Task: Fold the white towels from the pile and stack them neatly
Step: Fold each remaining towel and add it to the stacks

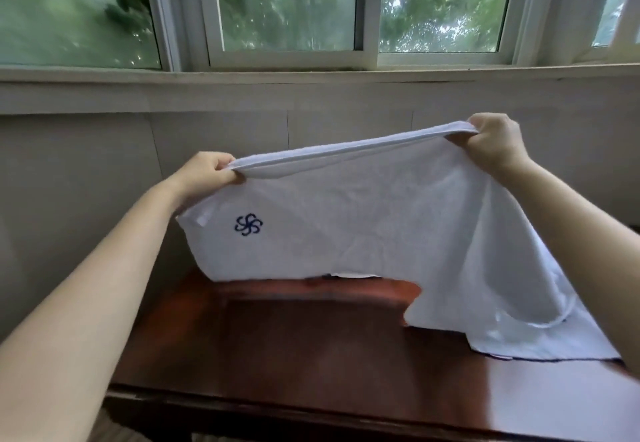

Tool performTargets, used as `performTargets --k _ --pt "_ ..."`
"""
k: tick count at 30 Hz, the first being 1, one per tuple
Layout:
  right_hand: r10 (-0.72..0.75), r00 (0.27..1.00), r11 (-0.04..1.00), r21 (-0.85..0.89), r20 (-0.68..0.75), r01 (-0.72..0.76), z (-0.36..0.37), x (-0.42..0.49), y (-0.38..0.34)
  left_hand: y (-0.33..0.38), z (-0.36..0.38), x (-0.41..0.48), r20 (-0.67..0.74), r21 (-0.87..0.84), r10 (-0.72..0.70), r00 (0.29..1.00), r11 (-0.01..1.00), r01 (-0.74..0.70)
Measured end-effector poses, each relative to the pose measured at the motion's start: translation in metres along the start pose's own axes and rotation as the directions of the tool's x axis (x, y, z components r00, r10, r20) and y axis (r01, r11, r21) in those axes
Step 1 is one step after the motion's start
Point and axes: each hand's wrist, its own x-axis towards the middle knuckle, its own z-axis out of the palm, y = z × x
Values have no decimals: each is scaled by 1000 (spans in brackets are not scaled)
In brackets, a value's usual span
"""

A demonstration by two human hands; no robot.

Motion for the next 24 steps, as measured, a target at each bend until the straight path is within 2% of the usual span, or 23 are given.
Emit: performTargets --k 3,5,9,13,19,21,22,23,24 --pt "36 998 999 4 48 -36 0 -8 2 -5 1 -10 111 9 -56 992 998 55" --pt "45 997 999 -23 55 -44 -1 -12 3 -5 3 -14 81 8 -59 995 998 59" --pt "58 998 992 -116 22 -55 1 -13 -3 2 5 1 -174 156 -9 985 987 37" --pt "-40 999 965 -260 -5 37 8 1 -14 19 6 29 -421 272 59 905 960 64" --pt "-75 984 981 -189 -161 44 3 31 -22 46 -3 53 -592 278 139 794 960 39" --pt "-122 974 987 -125 -191 100 0 28 -22 50 -8 48 -586 256 165 793 967 -12" --pt "-149 974 988 -68 -170 139 -1 24 -19 48 -13 44 -538 216 168 826 975 -57" --pt "-164 981 986 24 -104 167 -2 17 -15 43 -18 36 -435 159 153 887 983 -91" --pt "-162 986 978 138 24 157 -2 7 -9 37 -24 25 -259 104 120 958 990 -95"
